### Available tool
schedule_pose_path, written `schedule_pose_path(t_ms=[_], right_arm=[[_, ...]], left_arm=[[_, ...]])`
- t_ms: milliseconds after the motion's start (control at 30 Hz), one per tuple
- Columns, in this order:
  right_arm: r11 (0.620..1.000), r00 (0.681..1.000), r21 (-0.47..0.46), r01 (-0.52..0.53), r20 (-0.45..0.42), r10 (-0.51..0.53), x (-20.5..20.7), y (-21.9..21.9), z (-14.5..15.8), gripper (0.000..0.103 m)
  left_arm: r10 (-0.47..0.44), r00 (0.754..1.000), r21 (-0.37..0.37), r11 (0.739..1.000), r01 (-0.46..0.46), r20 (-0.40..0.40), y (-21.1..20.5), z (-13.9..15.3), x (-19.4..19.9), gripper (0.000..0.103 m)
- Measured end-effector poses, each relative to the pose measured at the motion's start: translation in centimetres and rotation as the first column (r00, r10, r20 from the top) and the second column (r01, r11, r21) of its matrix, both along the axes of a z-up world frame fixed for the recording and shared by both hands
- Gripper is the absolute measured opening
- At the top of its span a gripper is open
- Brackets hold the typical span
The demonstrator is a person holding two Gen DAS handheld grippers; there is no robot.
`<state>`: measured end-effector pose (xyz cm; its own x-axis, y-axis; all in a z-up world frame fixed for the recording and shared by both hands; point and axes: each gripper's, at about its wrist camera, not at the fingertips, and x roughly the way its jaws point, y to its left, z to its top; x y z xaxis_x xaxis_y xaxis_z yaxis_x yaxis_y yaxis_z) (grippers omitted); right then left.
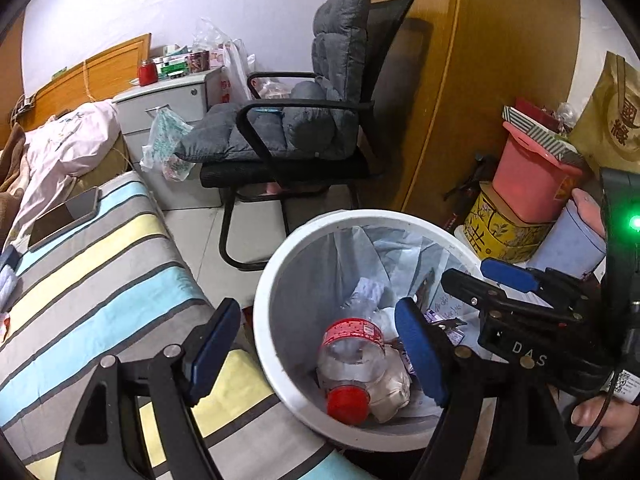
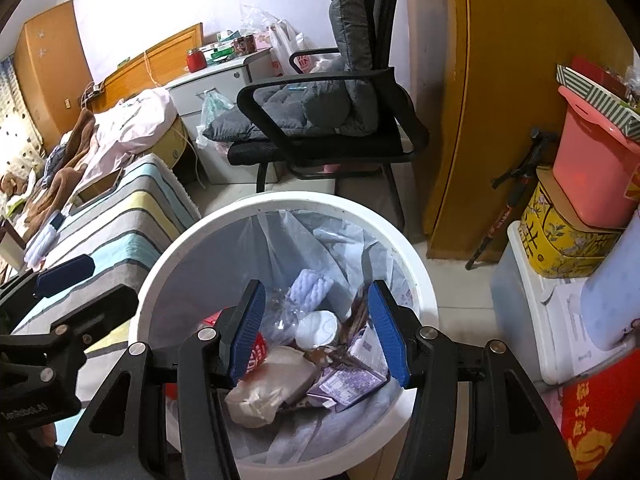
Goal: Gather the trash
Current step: 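Carry the bottle and brown wrapper over the white bin and open both grippers, then move both empty grippers back over the table toward the foam net and plastic cup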
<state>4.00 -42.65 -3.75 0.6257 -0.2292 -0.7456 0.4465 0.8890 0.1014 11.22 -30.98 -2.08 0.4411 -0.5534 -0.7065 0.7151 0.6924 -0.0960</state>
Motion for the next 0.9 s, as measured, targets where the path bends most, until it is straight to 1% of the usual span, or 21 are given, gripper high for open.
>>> schedule_pose_path(t_ms=[200,333,533,633,900], right_arm=[[1.0,1.0,-0.005,-0.016,0.023,0.016,0.0,1.2,0.6,0.056],[1.0,0.999,-0.023,-0.015,0.051,0.016,0.1,2.3,1.2,0.056],[0.998,0.995,-0.031,-0.059,0.075,0.061,0.9,4.3,1.9,0.056],[0.995,0.992,-0.03,-0.093,0.087,0.096,1.6,5.5,2.1,0.056],[0.981,0.975,-0.036,-0.19,0.111,0.192,4.4,9.9,2.2,0.056]], left_arm=[[0.052,0.998,-0.015,0.999,-0.051,0.02,2.2,0.7,0.1,0.081],[0.093,0.995,-0.038,0.995,-0.092,0.028,4.5,1.4,0.3,0.081],[0.16,0.986,-0.059,0.986,-0.157,0.045,8.0,2.1,0.7,0.081],[0.201,0.978,-0.063,0.978,-0.197,0.051,10.1,2.3,1.0,0.081],[0.328,0.943,-0.068,0.944,-0.324,0.062,16.5,2.3,2.5,0.081]])
